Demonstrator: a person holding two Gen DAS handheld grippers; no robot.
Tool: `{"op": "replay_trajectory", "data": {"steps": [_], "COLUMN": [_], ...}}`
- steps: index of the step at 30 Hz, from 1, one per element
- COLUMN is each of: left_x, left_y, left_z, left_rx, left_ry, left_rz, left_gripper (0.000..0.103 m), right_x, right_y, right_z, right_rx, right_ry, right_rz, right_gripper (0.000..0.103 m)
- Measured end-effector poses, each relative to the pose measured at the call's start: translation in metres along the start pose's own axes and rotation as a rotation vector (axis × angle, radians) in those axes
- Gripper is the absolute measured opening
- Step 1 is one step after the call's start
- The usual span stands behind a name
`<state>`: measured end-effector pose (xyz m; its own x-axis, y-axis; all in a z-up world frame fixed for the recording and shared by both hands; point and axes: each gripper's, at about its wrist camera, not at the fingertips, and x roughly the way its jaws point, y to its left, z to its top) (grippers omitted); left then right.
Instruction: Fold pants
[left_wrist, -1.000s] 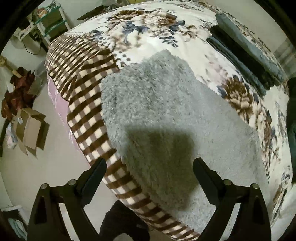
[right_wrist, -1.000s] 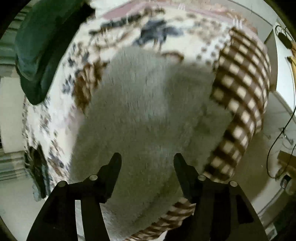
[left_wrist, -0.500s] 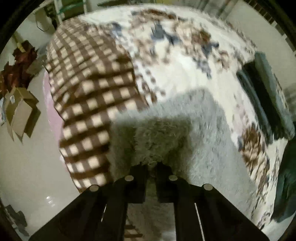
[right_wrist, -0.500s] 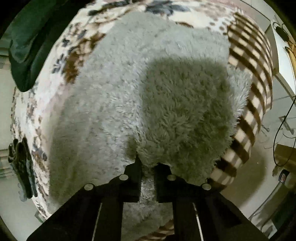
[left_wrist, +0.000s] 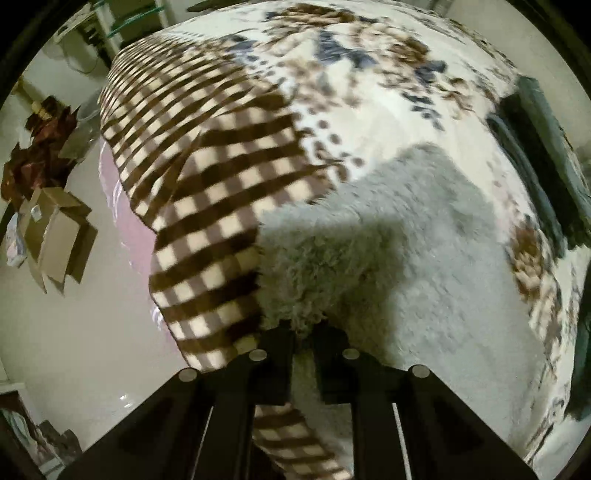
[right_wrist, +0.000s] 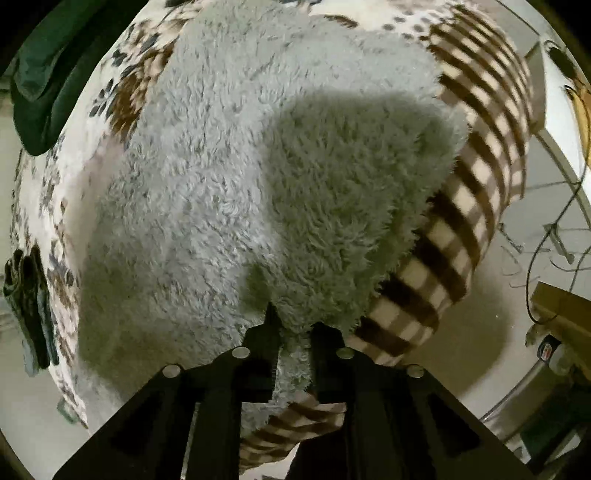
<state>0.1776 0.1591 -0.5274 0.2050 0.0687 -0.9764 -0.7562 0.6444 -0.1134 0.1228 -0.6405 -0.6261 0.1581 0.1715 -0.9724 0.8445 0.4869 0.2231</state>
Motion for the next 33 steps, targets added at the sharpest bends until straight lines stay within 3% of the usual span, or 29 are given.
{"op": "replay_trajectory", "data": {"steps": [2, 4, 5, 11, 12, 13, 15, 16, 18, 25, 29, 32, 33], "left_x": [-0.01, -0.014, -0.013, 0.02, 0.023, 0.023, 0.026, 0.025, 0.019, 0.008, 0.013, -0.005, -0.012], "left_y": [-0.004, -0.006, -0.007, -0.008, -0.009, -0.009, -0.01, -0.011, -0.014, 0.006, 0.006, 0.002, 0.001], "left_z": [-0.003, -0.006, -0.007, -0.015, -0.016, -0.016, -0.016, -0.017, -0.017, -0.016, -0.02, -0.025, -0.028], "left_rx": [0.016, 0.023, 0.02, -0.045, -0.052, -0.054, -0.058, -0.059, -0.049, -0.039, -0.022, -0.016, -0.011], "left_ry": [-0.015, -0.027, -0.033, -0.001, -0.008, -0.019, -0.028, -0.035, -0.066, -0.072, -0.025, -0.04, -0.046], "left_rz": [-0.011, -0.035, -0.034, 0.001, -0.001, -0.005, -0.018, -0.024, -0.019, -0.025, -0.025, -0.028, -0.012], "left_gripper": [0.024, 0.064, 0.067, 0.066, 0.061, 0.042, 0.019, 0.013, 0.008, 0.008, 0.012, 0.015, 0.031], "right_x": [-0.004, -0.013, -0.013, 0.014, 0.017, 0.019, 0.024, 0.023, 0.022, -0.007, 0.004, 0.01, 0.008], "right_y": [-0.002, -0.008, -0.01, -0.02, -0.019, -0.018, -0.008, -0.008, -0.002, 0.01, 0.012, 0.01, 0.009], "right_z": [0.001, 0.003, 0.004, 0.004, 0.002, 0.001, 0.0, 0.001, -0.003, -0.003, -0.001, 0.001, 0.002], "right_rx": [0.009, 0.025, 0.034, 0.116, 0.114, 0.102, 0.065, 0.05, 0.023, -0.019, -0.06, -0.093, -0.098], "right_ry": [0.003, -0.02, -0.025, 0.044, 0.051, 0.053, 0.053, 0.052, 0.051, 0.002, 0.062, 0.092, 0.094], "right_rz": [0.061, 0.115, 0.132, 0.154, 0.158, 0.154, 0.129, 0.116, 0.08, 0.029, -0.005, -0.004, 0.016], "right_gripper": [0.033, 0.037, 0.037, 0.037, 0.037, 0.037, 0.036, 0.029, 0.012, 0.008, 0.009, 0.022, 0.033]}}
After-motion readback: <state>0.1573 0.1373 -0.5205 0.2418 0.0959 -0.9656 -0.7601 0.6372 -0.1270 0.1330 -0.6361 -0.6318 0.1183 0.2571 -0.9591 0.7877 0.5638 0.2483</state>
